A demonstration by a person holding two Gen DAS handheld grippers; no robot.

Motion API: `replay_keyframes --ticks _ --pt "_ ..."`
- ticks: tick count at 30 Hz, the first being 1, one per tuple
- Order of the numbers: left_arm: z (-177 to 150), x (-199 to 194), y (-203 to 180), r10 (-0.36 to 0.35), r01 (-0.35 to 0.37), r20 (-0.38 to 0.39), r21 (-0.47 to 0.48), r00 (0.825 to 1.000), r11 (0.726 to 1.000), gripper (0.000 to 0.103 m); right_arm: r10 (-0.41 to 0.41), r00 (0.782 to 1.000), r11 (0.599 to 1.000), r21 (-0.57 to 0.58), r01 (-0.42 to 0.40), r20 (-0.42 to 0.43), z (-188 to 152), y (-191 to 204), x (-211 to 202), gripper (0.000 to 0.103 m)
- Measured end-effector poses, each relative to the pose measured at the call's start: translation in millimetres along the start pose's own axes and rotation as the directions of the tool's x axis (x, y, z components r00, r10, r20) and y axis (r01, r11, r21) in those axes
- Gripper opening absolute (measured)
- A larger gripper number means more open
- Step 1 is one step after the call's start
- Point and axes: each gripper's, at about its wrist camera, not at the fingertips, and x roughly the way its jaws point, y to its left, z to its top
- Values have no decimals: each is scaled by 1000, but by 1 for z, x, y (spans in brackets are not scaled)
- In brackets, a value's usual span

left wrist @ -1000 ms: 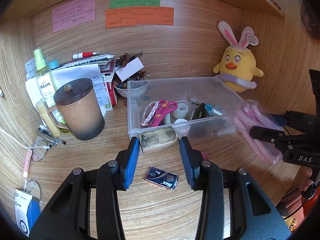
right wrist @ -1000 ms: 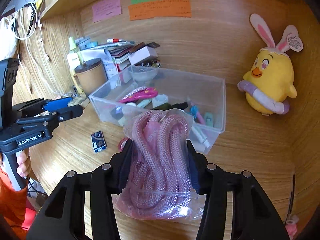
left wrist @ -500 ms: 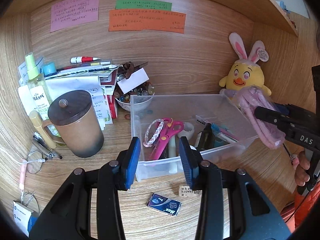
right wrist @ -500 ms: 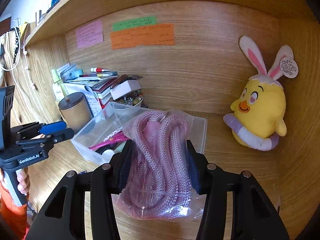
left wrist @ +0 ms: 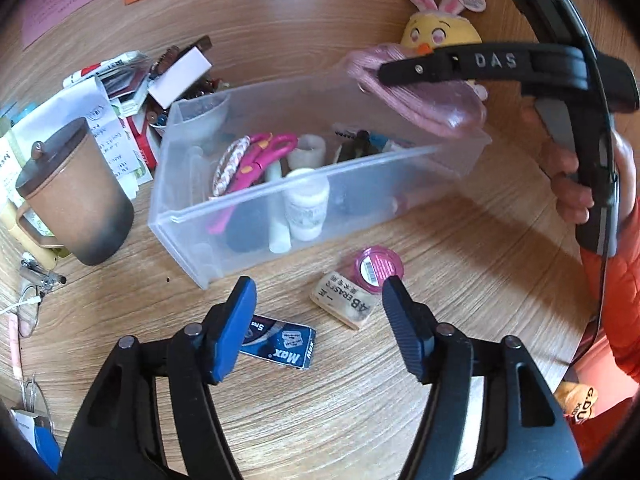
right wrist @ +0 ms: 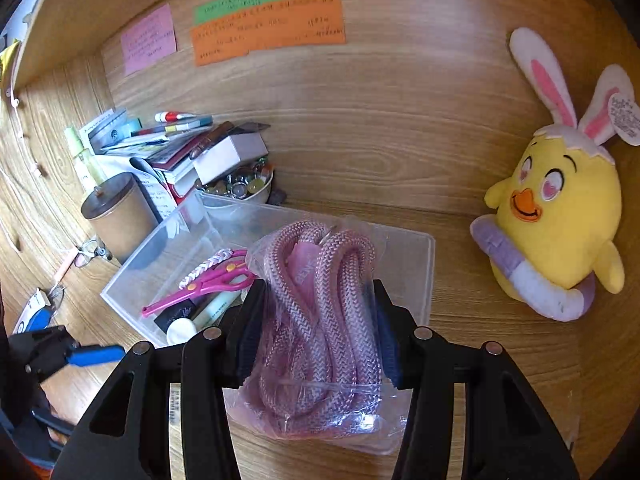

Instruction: Organize objects

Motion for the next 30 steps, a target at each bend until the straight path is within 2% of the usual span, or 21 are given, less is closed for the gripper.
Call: replay_keyframes --ticks 3,5,7,10,15,19,23,28,30 --pt "-3 12 -3 -4 5 -32 16 999 1000 69 5 1000 1000 -8 -5 -24 1 1 10 46" --pt "-3 19 -2 -19 20 -51 6 999 1000 69 2 999 1000 -17 -3 -37 2 4 15 41" --pt "-3 24 -3 -36 36 -58 1 998 999 66 -1 999 1000 -20 0 -53 4 5 21 27" --pt "-6 30 -7 -60 61 -78 10 995 998 45 23 997 999 -22 -24 -72 6 6 27 26" --pt "-10 27 -14 -38 39 -57 32 998 999 44 -12 997 997 -74 6 -74 -2 16 25 26" --pt "-13 17 -15 -2 3 -23 30 1000 1000 44 10 999 997 -72 -14 -52 -6 16 8 27" --pt "-13 2 -9 10 -10 12 -5 1000 1000 44 41 999 997 -63 -42 -25 -10 16 -13 32" --pt "2 -19 7 -25 30 67 -73 997 997 44 75 997 995 -69 -74 9 -22 21 -38 50" --pt "10 -27 15 -10 18 91 -89 996 996 44 82 997 994 -75 -81 13 -28 25 -44 52"
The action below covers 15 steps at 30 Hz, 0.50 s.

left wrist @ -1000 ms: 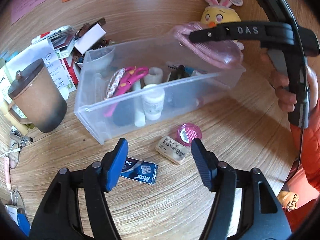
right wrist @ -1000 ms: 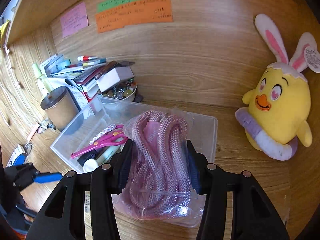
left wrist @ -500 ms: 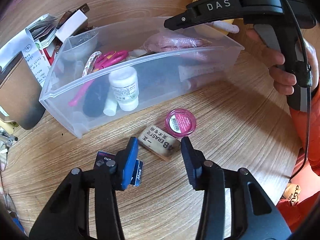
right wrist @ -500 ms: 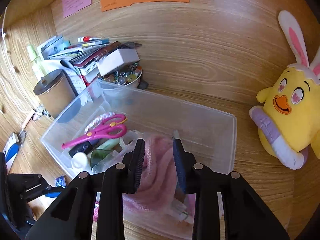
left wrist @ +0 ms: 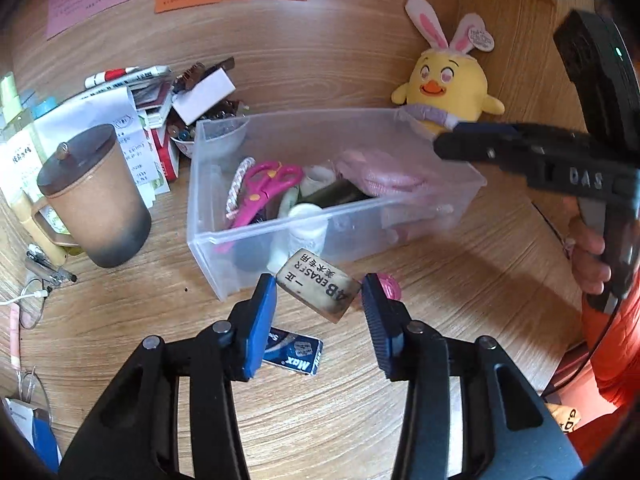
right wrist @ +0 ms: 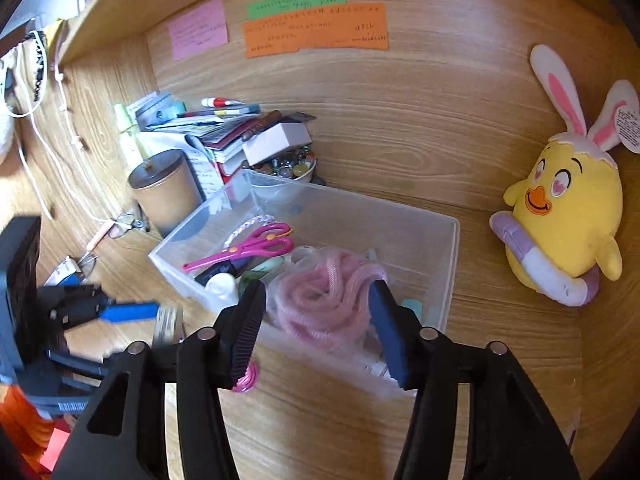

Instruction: Organize objects

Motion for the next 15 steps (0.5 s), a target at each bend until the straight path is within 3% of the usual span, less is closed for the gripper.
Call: replay_keyframes --ticks 7,15 --pt "28 -5 15 84 -82 45 -33 995 996 44 85 996 996 -22 -85 -34 -26 19 -3 54" --pt "41 27 32 112 -113 -16 -89 994 990 44 107 984 993 -42 -114 -141 -53 40 31 54"
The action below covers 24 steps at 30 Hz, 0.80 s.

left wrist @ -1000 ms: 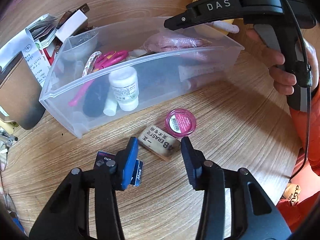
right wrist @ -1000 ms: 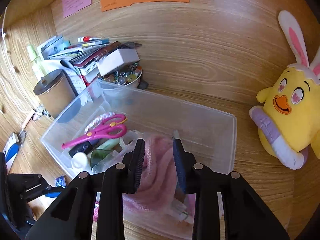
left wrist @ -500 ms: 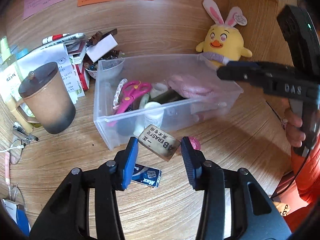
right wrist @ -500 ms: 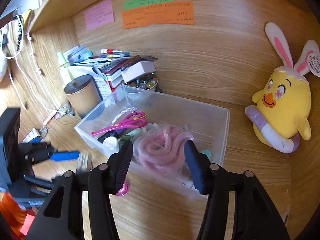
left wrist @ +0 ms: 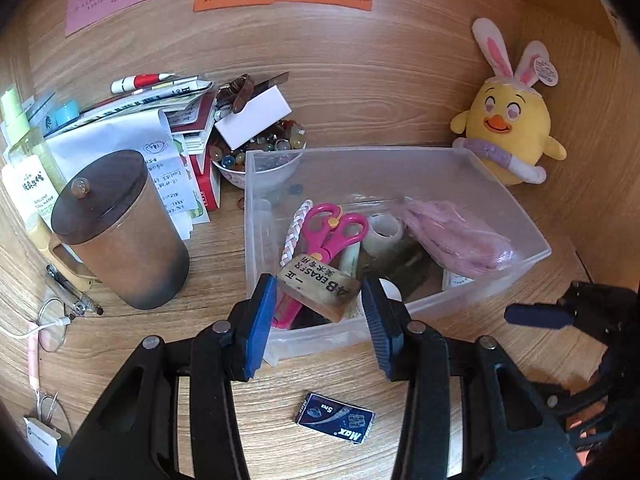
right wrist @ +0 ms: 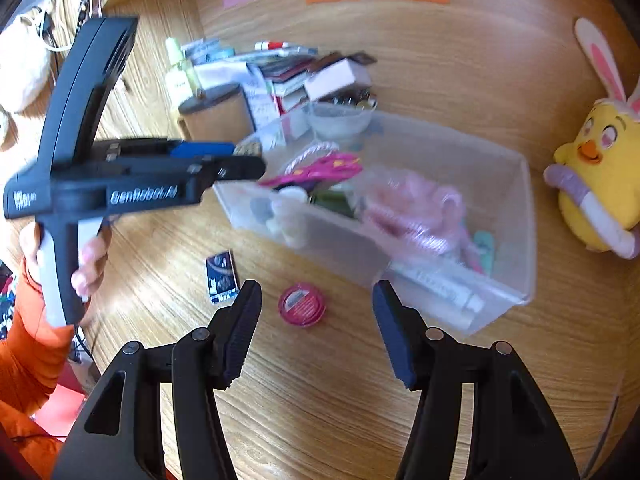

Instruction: Organize objects

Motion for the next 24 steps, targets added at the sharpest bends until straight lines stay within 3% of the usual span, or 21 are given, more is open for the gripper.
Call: replay_keyframes --ticks 6,10,13,18,24 --pt "-4 -10 -11 20 -21 37 42 999 999 45 -2 998 1000 -3 2 -61 -8 4 25 54" --pt "-11 -27 -15 18 -23 73 61 997 998 60 -8 997 1000 -13 7 -81 -9 7 36 54" --pt "-20 -36 -14 11 -16 72 67 997 998 63 -17 996 1000 -22 15 -85 -10 9 42 53" --pt "-40 -39 -5 8 -10 26 64 1000 998 67 -32 996 999 -45 28 -87 -10 16 46 50" --pt "-67 -22 6 7 -4 -81 46 997 999 67 -58 994 997 -59 53 -89 -9 18 52 33"
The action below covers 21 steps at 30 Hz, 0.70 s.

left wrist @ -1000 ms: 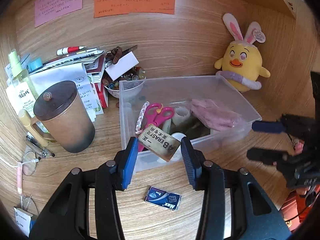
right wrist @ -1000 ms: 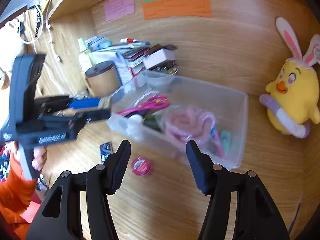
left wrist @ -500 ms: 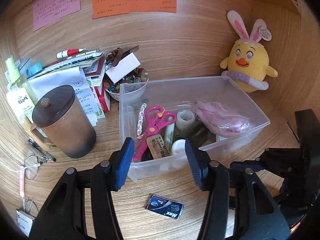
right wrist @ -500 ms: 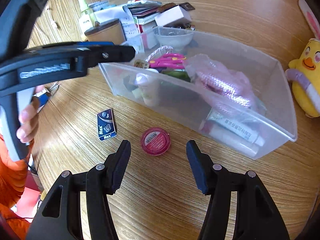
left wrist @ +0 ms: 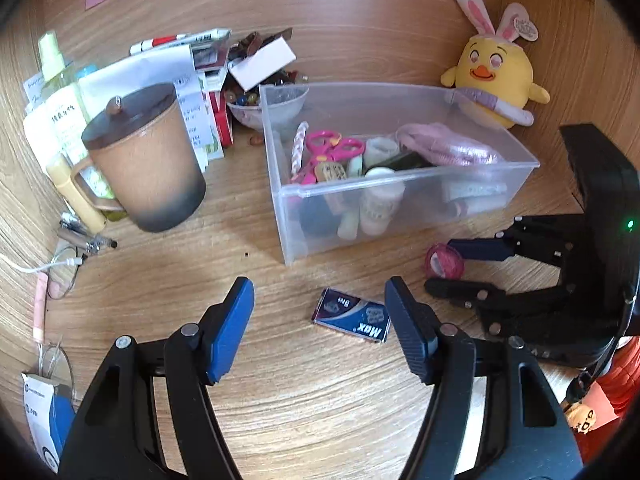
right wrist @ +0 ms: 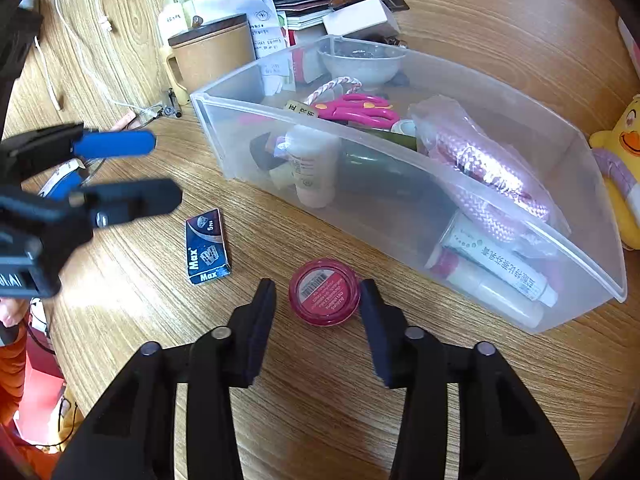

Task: Organize objects
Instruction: 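Grasp the blue Max staple box with left gripper while right grasps the pink tape roll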

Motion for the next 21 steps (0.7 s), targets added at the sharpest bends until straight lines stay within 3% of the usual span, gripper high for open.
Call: replay_keyframes --ticks 7,18,21 --pt "-17 20 -2 -19 20 -80 9 997 1000 67 3 1000 1000 9 -3 15 -3 1 -8 33" --pt "-22 29 -17 -22 25 -83 36 996 999 67 15 999 999 36 -16 34 -5 1 -21 33" --pt "-20 28 -18 -22 25 -70 38 997 999 54 10 999 999 43 -12 51 -6 0 -29 33"
